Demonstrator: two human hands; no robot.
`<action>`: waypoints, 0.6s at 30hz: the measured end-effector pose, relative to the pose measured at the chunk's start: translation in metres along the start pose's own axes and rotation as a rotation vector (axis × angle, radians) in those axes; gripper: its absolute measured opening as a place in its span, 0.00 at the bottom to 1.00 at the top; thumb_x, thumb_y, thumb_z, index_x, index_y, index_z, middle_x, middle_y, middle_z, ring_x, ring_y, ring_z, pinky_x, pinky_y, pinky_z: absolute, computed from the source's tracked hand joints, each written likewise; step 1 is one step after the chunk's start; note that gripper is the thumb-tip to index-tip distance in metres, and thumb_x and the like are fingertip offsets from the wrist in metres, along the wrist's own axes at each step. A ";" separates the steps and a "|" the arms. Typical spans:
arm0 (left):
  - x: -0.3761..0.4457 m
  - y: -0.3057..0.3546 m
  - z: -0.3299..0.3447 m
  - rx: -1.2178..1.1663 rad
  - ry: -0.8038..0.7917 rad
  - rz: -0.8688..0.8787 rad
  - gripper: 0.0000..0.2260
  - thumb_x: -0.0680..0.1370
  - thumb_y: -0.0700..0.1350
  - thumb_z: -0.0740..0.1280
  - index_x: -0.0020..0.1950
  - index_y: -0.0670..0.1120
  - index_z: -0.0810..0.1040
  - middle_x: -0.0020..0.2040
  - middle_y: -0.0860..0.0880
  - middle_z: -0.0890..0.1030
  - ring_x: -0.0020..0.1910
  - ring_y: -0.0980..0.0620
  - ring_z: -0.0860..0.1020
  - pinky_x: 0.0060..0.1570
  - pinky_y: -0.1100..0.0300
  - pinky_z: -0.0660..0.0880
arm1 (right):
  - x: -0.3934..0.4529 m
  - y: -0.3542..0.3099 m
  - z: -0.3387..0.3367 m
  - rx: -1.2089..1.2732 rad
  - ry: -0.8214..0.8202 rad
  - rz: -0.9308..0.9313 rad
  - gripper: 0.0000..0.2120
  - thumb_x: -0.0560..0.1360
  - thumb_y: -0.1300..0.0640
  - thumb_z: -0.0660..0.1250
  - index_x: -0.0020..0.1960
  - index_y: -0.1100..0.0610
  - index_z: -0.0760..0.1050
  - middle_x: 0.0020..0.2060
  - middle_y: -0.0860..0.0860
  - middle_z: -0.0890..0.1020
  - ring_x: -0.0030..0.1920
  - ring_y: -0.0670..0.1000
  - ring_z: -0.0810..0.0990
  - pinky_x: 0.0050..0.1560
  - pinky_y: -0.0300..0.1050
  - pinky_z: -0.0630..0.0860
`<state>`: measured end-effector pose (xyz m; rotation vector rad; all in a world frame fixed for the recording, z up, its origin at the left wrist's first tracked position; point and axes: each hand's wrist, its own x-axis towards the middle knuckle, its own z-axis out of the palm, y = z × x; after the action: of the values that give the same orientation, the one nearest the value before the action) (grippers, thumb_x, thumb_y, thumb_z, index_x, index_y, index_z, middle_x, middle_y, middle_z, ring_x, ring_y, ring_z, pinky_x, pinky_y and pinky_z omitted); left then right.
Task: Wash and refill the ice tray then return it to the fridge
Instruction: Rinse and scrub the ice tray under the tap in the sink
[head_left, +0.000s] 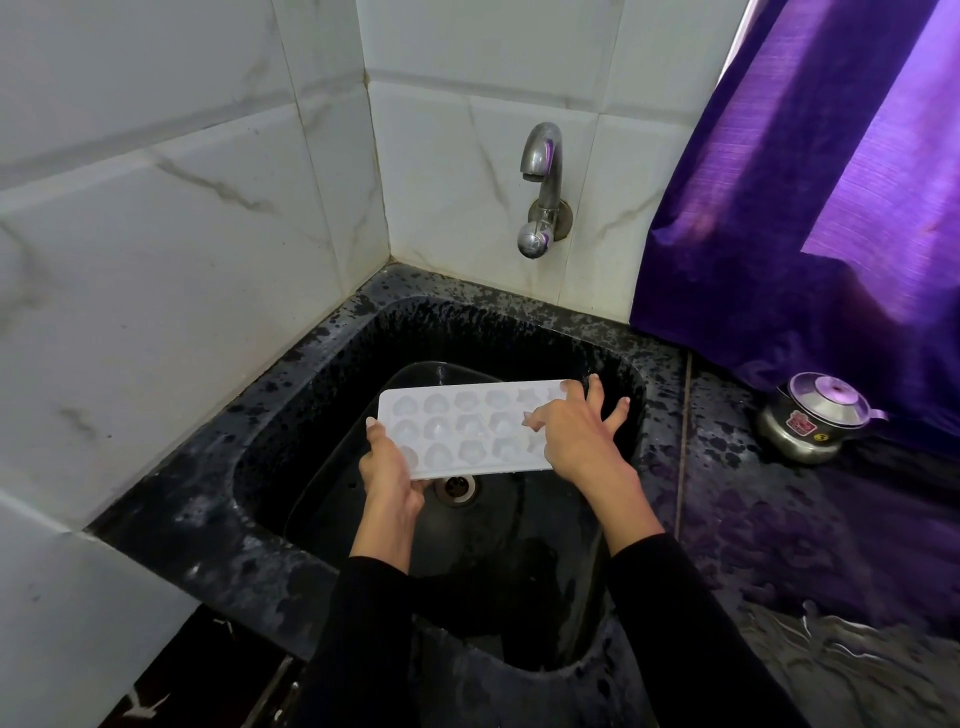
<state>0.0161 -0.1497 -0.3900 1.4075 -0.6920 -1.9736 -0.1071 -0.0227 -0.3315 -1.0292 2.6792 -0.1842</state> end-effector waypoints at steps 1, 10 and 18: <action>0.000 0.000 0.000 0.006 -0.001 0.001 0.19 0.80 0.59 0.56 0.54 0.45 0.73 0.44 0.45 0.81 0.42 0.44 0.81 0.44 0.45 0.79 | -0.001 0.000 0.000 -0.002 -0.005 0.000 0.31 0.72 0.75 0.62 0.66 0.47 0.75 0.76 0.58 0.53 0.76 0.63 0.37 0.71 0.70 0.35; -0.006 -0.001 0.003 0.028 -0.014 -0.003 0.19 0.81 0.59 0.55 0.54 0.44 0.72 0.44 0.45 0.80 0.40 0.44 0.80 0.43 0.46 0.79 | 0.001 -0.007 0.000 0.046 0.073 -0.098 0.28 0.69 0.77 0.59 0.58 0.50 0.74 0.73 0.57 0.55 0.76 0.61 0.38 0.71 0.70 0.35; -0.006 0.000 0.003 0.020 -0.008 -0.003 0.19 0.81 0.59 0.55 0.54 0.44 0.72 0.45 0.44 0.80 0.41 0.44 0.80 0.45 0.44 0.80 | 0.002 -0.017 0.007 -0.068 -0.027 -0.128 0.36 0.70 0.77 0.61 0.66 0.42 0.73 0.78 0.57 0.46 0.76 0.63 0.34 0.69 0.71 0.34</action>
<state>0.0147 -0.1446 -0.3854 1.4142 -0.7156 -1.9810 -0.0956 -0.0362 -0.3347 -1.2156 2.6134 -0.1043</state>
